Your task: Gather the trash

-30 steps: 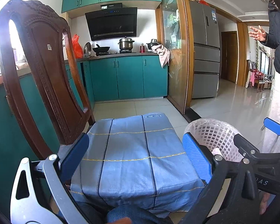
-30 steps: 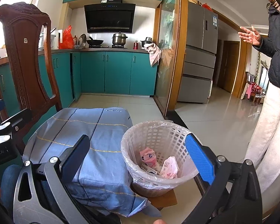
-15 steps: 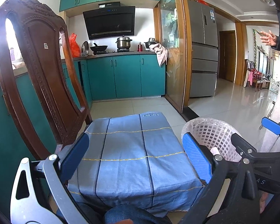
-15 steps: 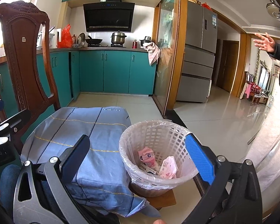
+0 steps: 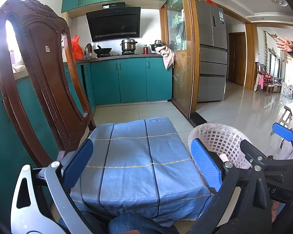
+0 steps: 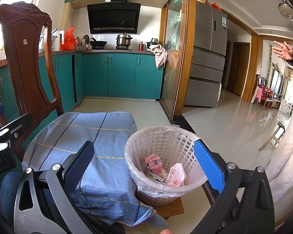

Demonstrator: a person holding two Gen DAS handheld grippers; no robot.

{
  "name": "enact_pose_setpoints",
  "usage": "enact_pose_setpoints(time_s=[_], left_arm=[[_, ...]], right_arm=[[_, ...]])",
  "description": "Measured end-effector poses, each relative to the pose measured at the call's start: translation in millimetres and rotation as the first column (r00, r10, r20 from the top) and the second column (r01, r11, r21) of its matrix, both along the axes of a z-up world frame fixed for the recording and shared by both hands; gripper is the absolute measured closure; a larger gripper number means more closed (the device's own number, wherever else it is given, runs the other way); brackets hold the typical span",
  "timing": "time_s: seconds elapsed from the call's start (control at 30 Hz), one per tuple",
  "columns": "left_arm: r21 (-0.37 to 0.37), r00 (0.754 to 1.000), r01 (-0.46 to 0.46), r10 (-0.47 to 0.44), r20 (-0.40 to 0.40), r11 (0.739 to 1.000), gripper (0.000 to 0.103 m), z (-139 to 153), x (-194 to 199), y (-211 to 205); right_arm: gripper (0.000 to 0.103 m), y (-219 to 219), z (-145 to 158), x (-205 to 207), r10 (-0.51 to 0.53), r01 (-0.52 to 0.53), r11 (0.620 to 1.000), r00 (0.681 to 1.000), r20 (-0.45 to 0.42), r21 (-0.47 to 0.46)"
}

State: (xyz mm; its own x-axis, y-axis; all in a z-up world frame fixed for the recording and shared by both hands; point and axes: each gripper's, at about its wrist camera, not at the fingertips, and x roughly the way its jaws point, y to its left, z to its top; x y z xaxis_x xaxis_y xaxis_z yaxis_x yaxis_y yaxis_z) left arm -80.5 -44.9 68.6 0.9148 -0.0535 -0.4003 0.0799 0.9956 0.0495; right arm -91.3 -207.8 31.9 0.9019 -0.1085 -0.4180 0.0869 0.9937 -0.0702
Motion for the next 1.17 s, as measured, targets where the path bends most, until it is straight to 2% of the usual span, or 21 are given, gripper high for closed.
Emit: enact_pose_setpoints(time_s=[0.5, 0.7, 0.9, 1.17], left_arm=[[0.003, 1.000, 0.006, -0.006, -0.004, 1.000, 0.003, -2, 1, -2], [-0.054, 0.999, 0.030, -0.030, -0.013, 0.998, 0.003, -2, 1, 3], [-0.046, 1.000, 0.030, -0.030, -0.008, 0.999, 0.003, -5, 2, 1], [-0.018, 0.996, 0.024, -0.026, -0.086, 1.000, 0.003, -21, 20, -2]], right_arm=[[0.003, -3, 0, -2, -0.008, 0.008, 1.000, 1.000, -0.001, 0.001], [0.003, -3, -1, -3, -0.009, 0.009, 1.000, 1.000, -0.005, -0.003], [0.003, -3, -3, 0, -0.011, 0.011, 1.000, 1.000, -0.015, -0.001], [0.003, -3, -10, 7, -0.012, 0.012, 1.000, 0.999, -0.040, -0.002]])
